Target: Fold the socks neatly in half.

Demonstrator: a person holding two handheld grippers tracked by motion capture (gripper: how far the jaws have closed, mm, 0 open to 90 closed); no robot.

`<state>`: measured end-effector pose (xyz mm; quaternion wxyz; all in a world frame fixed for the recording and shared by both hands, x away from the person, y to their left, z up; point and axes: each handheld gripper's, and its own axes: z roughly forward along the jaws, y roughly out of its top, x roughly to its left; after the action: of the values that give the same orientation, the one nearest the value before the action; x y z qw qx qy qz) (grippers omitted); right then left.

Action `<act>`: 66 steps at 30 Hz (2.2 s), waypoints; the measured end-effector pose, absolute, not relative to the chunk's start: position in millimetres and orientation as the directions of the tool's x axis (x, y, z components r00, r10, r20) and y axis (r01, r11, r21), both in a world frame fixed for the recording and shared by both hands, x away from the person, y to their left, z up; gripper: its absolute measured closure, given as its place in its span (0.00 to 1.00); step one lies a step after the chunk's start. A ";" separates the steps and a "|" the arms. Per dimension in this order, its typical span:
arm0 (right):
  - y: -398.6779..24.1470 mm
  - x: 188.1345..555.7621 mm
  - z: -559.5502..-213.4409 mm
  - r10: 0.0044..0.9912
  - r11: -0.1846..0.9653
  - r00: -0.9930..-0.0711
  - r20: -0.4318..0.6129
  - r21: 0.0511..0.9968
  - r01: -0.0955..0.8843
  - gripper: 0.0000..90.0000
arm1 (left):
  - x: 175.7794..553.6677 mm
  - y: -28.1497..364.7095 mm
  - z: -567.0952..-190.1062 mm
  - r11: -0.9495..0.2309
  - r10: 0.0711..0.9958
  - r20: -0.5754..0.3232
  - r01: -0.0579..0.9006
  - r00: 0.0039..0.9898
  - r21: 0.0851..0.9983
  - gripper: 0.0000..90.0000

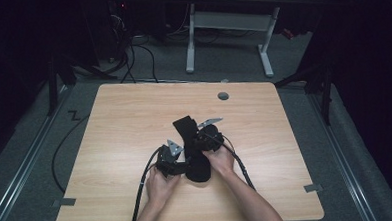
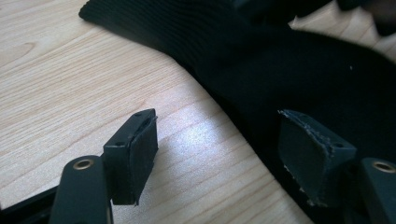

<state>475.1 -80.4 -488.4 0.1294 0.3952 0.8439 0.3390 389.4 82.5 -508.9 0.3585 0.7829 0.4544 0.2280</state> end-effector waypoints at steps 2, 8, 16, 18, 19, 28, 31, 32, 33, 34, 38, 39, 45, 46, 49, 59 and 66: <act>-76.0 471.0 -491.3 0.728 0.501 -0.686 0.024 0.664 0.555 0.93 | 389.4 82.5 -508.9 -0.330 0.875 0.031 0.548 0.483 0.769 0.33; -77.5 466.4 -480.4 0.706 0.541 -0.706 -0.058 0.688 0.485 0.98 | 389.3 82.4 -508.8 -0.330 0.875 0.031 0.549 0.483 0.768 0.33; -84.5 461.6 -467.0 0.709 0.555 -0.697 -0.112 0.698 0.453 0.97 | 389.5 82.4 -508.9 -0.326 0.877 0.027 0.551 0.480 0.768 0.33; -86.6 462.2 -471.0 0.717 0.555 -0.688 -0.110 0.688 0.468 0.89 | 389.5 82.5 -508.9 -0.324 0.877 0.026 0.552 0.479 0.768 0.33; -88.9 463.6 -473.3 0.721 0.549 -0.686 -0.098 0.685 0.479 0.85 | 389.5 82.5 -508.9 -0.324 0.877 0.026 0.552 0.479 0.768 0.33; -101.3 454.7 -475.0 0.725 0.463 -0.688 0.023 0.723 0.512 0.75 | 389.5 82.4 -508.9 -0.324 0.878 0.027 0.552 0.478 0.768 0.33; -94.2 459.9 -485.5 0.731 0.494 -0.683 0.007 0.685 0.536 0.78 | 389.4 82.3 -508.9 -0.325 0.878 0.027 0.552 0.478 0.768 0.33; -92.3 461.0 -489.3 0.727 0.509 -0.686 0.002 0.669 0.541 0.84 | 389.4 82.3 -508.9 -0.325 0.878 0.028 0.552 0.478 0.768 0.33; -90.8 460.8 -491.9 0.720 0.520 -0.694 -0.003 0.664 0.537 0.89 | 389.3 82.2 -509.0 -0.324 0.878 0.028 0.552 0.478 0.769 0.33; -89.9 459.9 -491.5 0.716 0.527 -0.698 -0.011 0.666 0.529 0.95 | 389.3 82.2 -509.0 -0.325 0.878 0.028 0.551 0.478 0.769 0.33; -88.3 457.8 -487.5 0.699 0.556 -0.713 -0.051 0.665 0.498 0.98 | 389.3 82.1 -508.9 -0.325 0.878 0.029 0.551 0.477 0.769 0.33; -90.0 458.2 -485.8 0.703 0.549 -0.710 -0.050 0.674 0.495 0.98 | 389.2 82.0 -509.0 -0.325 0.878 0.029 0.551 0.477 0.769 0.33; -104.2 458.7 -471.0 0.724 0.517 -0.687 -0.057 0.705 0.486 0.99 | 389.2 82.0 -508.9 -0.325 0.878 0.030 0.551 0.477 0.769 0.33; -106.6 458.6 -466.9 0.727 0.514 -0.683 -0.066 0.712 0.478 0.98 | 389.2 82.0 -508.9 -0.325 0.878 0.030 0.550 0.477 0.769 0.33; -111.3 459.2 -459.8 0.731 0.509 -0.678 -0.074 0.720 0.471 0.98 | 389.2 82.0 -509.0 -0.325 0.879 0.029 0.551 0.477 0.769 0.33; -116.9 470.1 -483.0 0.765 0.487 -0.643 -0.039 0.689 0.537 0.83 | 389.1 82.1 -509.1 -0.324 0.879 0.029 0.551 0.477 0.769 0.33; -112.1 471.8 -489.3 0.753 0.523 -0.655 -0.060 0.659 0.541 0.92 | 389.1 82.1 -509.1 -0.325 0.878 0.029 0.551 0.477 0.769 0.33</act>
<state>471.8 -112.1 -489.3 0.1717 0.3780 0.8555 0.3093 389.1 82.1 -509.1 0.3583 0.7811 0.4575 0.2285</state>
